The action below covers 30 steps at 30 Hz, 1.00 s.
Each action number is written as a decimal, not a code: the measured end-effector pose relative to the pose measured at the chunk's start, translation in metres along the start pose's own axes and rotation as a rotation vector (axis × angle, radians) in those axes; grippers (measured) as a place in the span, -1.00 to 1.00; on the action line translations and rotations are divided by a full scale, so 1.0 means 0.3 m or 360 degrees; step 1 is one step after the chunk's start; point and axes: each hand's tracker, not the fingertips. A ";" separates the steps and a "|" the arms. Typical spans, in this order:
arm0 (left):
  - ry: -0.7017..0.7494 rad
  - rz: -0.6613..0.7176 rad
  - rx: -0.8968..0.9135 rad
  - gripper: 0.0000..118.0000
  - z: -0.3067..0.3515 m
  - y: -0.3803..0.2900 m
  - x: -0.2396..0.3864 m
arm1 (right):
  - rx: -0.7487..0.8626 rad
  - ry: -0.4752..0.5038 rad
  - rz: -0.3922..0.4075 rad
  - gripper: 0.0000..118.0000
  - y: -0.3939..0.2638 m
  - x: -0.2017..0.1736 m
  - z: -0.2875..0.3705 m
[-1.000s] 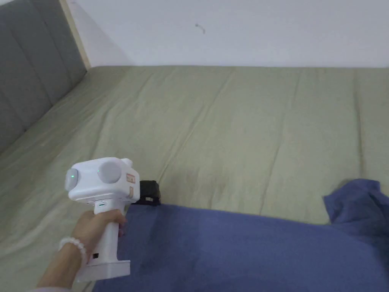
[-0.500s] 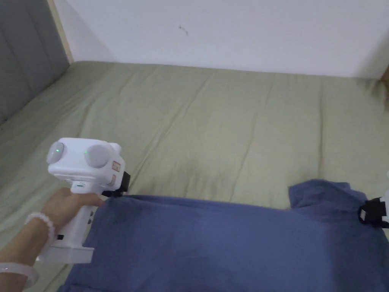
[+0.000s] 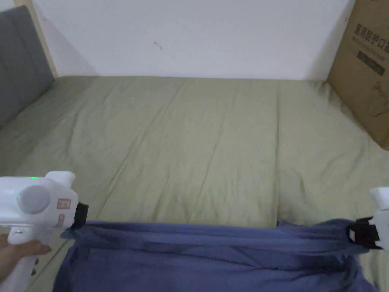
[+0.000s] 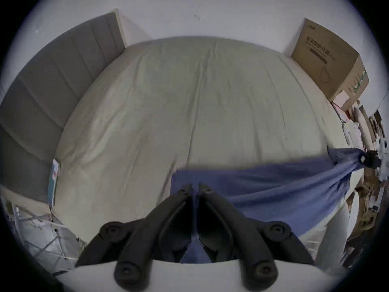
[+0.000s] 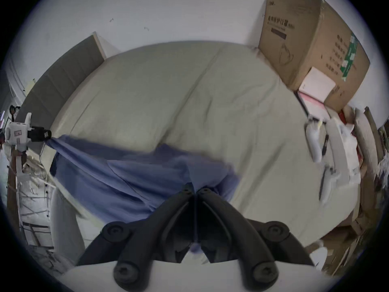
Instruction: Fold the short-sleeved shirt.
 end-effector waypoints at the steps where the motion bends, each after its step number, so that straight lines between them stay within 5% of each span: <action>1: 0.0004 -0.0020 -0.0038 -0.94 -0.001 -0.052 0.001 | -0.0010 0.0003 -0.0001 -1.00 -0.063 -0.006 -0.005; 5: 0.0057 -0.0066 -0.0129 -0.94 -0.009 -0.215 -0.004 | -0.0152 0.0045 -0.0111 -1.00 -0.276 -0.010 -0.052; 9: -0.0006 0.0125 -0.0158 -0.93 -0.039 -0.307 -0.035 | -0.0190 0.0065 -0.0166 -1.00 -0.372 -0.005 -0.085; 10: -0.0011 0.0149 -0.0142 -0.82 -0.061 -0.312 -0.054 | -0.0163 0.0073 -0.0181 -0.85 -0.371 -0.006 -0.084; 13: -0.0024 0.0206 -0.0061 -0.03 -0.034 -0.304 -0.065 | -0.0154 -0.0027 -0.0182 0.40 -0.330 -0.027 -0.057; 14: -0.0047 0.0226 -0.0038 0.17 -0.022 -0.296 -0.063 | -0.0110 -0.0054 -0.0158 0.41 -0.316 -0.037 -0.040; 16: -0.0054 0.0257 -0.0002 0.36 0.012 -0.266 -0.064 | -0.0029 -0.0096 -0.0110 0.41 -0.262 -0.063 0.010; 19: -0.0069 0.0256 0.0084 0.22 0.074 -0.244 -0.032 | 0.0106 -0.0105 -0.0046 0.26 -0.194 -0.138 0.060; 20: -0.0101 0.0253 0.0106 -0.05 0.086 -0.240 -0.026 | 0.0139 -0.0089 -0.0035 -0.02 -0.172 -0.165 0.069; 22: -0.0112 0.0220 0.0092 -0.99 0.096 -0.238 0.001 | 0.0143 -0.0066 -0.0015 -0.94 -0.136 -0.239 0.046; 26: 0.0005 0.0120 0.0036 -0.99 0.057 -0.264 0.004 | 0.0135 -0.0009 0.0024 -0.95 -0.100 -0.389 -0.046; 30: -0.0162 0.0328 0.0107 -0.87 0.061 -0.305 -0.107 | 0.0110 0.0158 0.0052 -0.95 -0.069 -0.510 -0.106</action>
